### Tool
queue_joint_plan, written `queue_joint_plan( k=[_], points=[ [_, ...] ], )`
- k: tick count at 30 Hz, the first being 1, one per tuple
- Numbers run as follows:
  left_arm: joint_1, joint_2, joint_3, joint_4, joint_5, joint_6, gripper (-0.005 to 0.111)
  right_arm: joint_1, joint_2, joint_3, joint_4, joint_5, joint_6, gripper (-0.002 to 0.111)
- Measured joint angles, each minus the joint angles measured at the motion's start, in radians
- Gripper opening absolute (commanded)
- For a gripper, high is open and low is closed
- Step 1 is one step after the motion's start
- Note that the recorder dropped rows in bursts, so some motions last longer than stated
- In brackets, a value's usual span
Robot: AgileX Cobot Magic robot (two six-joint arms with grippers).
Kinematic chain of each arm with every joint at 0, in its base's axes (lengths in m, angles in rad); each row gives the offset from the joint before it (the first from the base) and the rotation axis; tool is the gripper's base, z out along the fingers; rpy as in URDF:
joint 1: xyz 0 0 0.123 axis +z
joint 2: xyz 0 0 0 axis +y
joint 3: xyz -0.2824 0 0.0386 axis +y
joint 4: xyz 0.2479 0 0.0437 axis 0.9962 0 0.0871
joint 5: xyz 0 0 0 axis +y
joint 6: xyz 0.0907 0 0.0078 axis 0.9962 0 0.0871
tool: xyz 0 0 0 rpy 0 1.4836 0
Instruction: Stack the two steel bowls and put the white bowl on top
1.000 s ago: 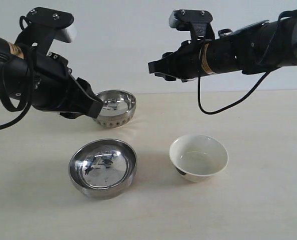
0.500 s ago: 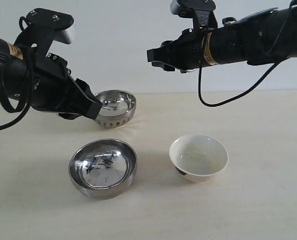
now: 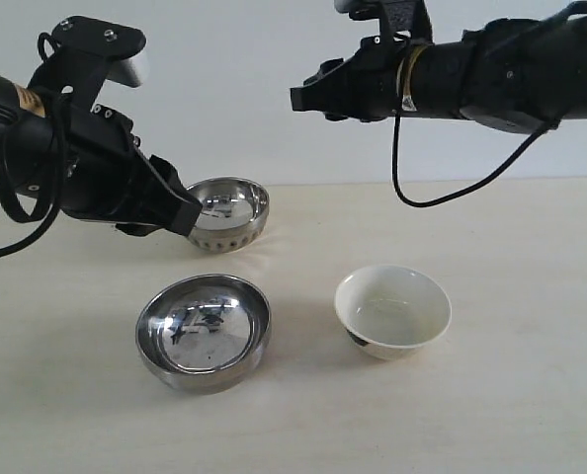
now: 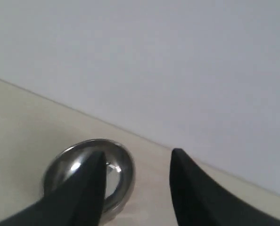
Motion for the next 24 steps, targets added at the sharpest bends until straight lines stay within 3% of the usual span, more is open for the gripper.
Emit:
queue_joint_plan(
  k=[4,8,15,24],
  points=[
    [0.0,0.0,0.0,0.0,0.0,0.0,0.041,0.01,0.0,-0.036,0.441,0.215,-0.484,0.039],
    [0.0,0.0,0.0,0.0,0.0,0.0,0.041,0.006,-0.004,-0.096,0.734,0.416,-0.788,0.039],
    [0.0,0.0,0.0,0.0,0.0,0.0,0.041,0.026,-0.004,-0.18,0.84,0.535,-0.902,0.039],
    [0.0,0.0,0.0,0.0,0.0,0.0,0.041,0.032,0.099,-0.446,1.028,0.794,-1.013,0.039]
  ],
)
